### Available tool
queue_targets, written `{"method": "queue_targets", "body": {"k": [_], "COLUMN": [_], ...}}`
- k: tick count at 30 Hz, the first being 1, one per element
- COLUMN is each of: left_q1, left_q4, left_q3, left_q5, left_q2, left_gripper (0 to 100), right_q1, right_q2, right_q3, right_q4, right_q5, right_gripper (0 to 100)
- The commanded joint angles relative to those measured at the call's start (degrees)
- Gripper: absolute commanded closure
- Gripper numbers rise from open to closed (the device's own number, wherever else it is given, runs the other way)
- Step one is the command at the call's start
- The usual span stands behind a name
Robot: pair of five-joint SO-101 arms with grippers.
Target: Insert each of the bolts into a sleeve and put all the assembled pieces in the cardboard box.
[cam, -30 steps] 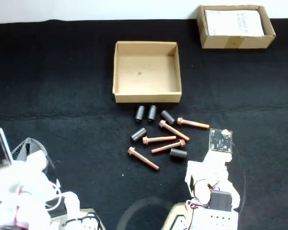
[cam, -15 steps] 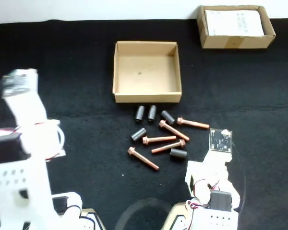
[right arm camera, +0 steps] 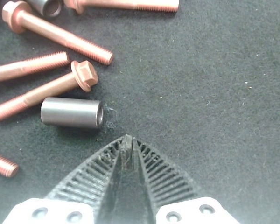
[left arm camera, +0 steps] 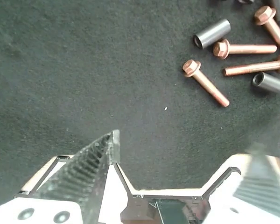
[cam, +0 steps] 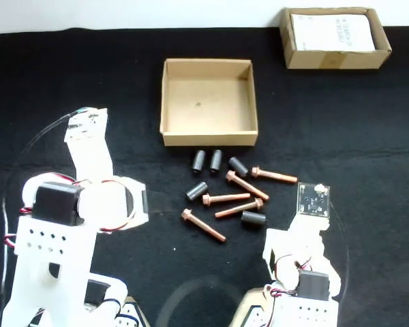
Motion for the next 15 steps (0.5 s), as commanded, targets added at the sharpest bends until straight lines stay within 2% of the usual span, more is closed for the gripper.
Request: {"method": "queue_targets", "body": {"k": [1, 7, 9, 11, 13, 15], "left_q1": [0.7, 0.7, 0.7, 0.7, 0.7, 0.6], "left_q4": [0.2, 0.2, 0.4, 0.4, 0.2, -1.7], "left_q3": [-0.2, -0.1, 0.3, 2.9, 6.8, 10.0], "left_q5": [0.4, 0.5, 0.6, 0.5, 0.1, -1.8], "left_q2": [-0.2, -0.2, -0.3, -0.3, -0.3, 0.2], "left_gripper": [46, 46, 46, 46, 46, 46], "right_q1": [0.8, 0.8, 0.6, 0.6, 1.0, 2.1], "right_q2": [-0.3, -0.3, -0.3, 0.0, 1.5, 5.3], "right_q3": [-8.1, -31.2, -36.0, -43.5, -49.3, -53.1], "right_q4": [1.7, 2.5, 3.7, 3.9, 4.9, 8.9], "right_q5": [-0.2, -0.1, 0.0, 0.2, 3.4, 7.5], "right_gripper": [99.2, 97.7, 91.3, 80.7, 69.9, 66.8]}}
